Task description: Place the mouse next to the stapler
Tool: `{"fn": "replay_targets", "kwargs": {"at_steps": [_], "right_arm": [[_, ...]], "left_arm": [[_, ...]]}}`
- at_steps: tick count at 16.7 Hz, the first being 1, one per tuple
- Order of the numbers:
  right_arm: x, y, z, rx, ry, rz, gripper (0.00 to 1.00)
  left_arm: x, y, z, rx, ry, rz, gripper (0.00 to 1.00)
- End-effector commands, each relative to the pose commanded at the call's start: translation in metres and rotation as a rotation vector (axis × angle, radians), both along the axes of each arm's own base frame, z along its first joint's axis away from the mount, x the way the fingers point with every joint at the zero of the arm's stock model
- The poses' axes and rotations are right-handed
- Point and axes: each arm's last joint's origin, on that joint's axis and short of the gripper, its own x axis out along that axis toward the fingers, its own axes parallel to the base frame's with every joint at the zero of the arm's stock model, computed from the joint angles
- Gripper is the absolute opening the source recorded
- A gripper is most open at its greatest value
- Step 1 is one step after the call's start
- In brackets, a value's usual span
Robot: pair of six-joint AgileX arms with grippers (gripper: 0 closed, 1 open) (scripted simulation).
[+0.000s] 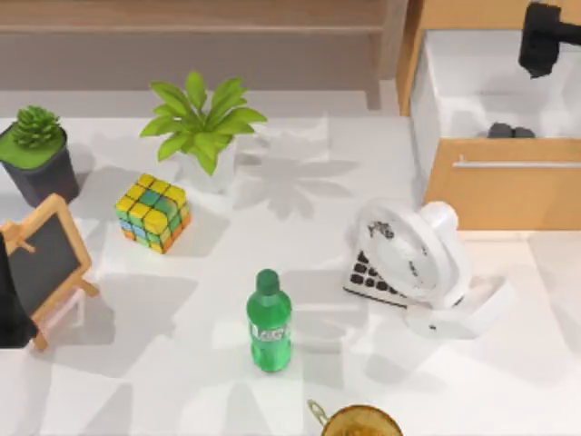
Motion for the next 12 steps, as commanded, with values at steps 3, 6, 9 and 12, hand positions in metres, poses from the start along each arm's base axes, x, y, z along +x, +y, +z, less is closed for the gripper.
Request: {"fn": "replay_targets", "kwargs": {"at_steps": [3, 6, 9, 12], "right_arm": [[0.049, 0.015, -0.044, -0.010, 0.168, -0.024, 1.00], [0.076, 0.023, -0.087, -0.022, 0.304, -0.055, 1.00], [0.090, 0.025, -0.109, -0.024, 0.366, -0.086, 1.00], [0.093, 0.026, -0.112, -0.022, 0.373, -0.094, 1.00]], "left_arm": [[0.000, 0.000, 0.000, 0.000, 0.000, 0.000, 1.00], [0.000, 0.000, 0.000, 0.000, 0.000, 0.000, 1.00], [0.000, 0.000, 0.000, 0.000, 0.000, 0.000, 1.00], [0.000, 0.000, 0.000, 0.000, 0.000, 0.000, 1.00]]}}
